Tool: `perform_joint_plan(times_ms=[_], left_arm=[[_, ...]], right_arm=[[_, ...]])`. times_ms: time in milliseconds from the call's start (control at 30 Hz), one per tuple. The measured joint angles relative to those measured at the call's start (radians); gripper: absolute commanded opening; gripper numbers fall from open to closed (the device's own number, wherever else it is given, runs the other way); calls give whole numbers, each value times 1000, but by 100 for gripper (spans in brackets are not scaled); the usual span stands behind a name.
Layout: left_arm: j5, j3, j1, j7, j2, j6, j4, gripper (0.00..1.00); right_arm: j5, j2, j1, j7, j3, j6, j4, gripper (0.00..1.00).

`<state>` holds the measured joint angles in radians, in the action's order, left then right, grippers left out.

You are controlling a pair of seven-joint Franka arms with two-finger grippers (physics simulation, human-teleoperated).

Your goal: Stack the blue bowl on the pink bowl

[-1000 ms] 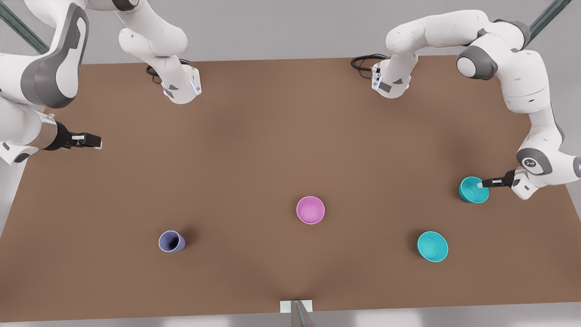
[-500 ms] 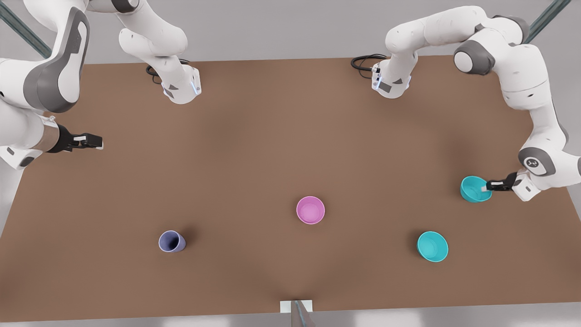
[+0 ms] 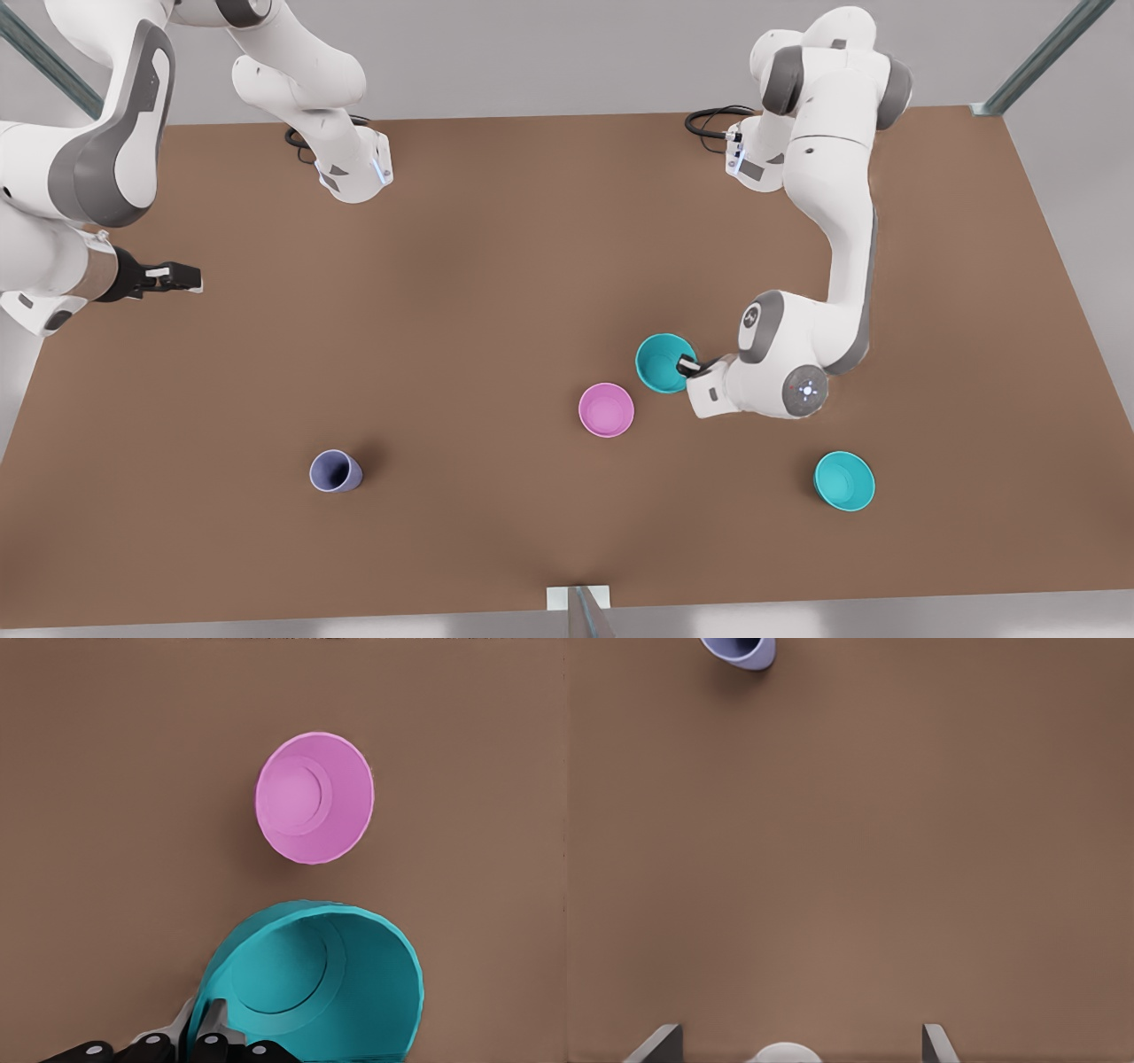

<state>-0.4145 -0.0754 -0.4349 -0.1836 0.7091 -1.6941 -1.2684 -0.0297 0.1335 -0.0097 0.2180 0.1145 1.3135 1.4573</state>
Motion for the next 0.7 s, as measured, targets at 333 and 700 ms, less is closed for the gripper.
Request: perform_joint_plan(times_ms=[333, 700], left_arm=[[38, 43, -48, 429, 139, -228, 105, 21], [45, 52, -51, 688, 133, -274, 58, 21]], right_arm=[[0, 4, -3, 11, 0, 1, 2, 100], [0, 5, -3, 18, 0, 2, 3, 100]])
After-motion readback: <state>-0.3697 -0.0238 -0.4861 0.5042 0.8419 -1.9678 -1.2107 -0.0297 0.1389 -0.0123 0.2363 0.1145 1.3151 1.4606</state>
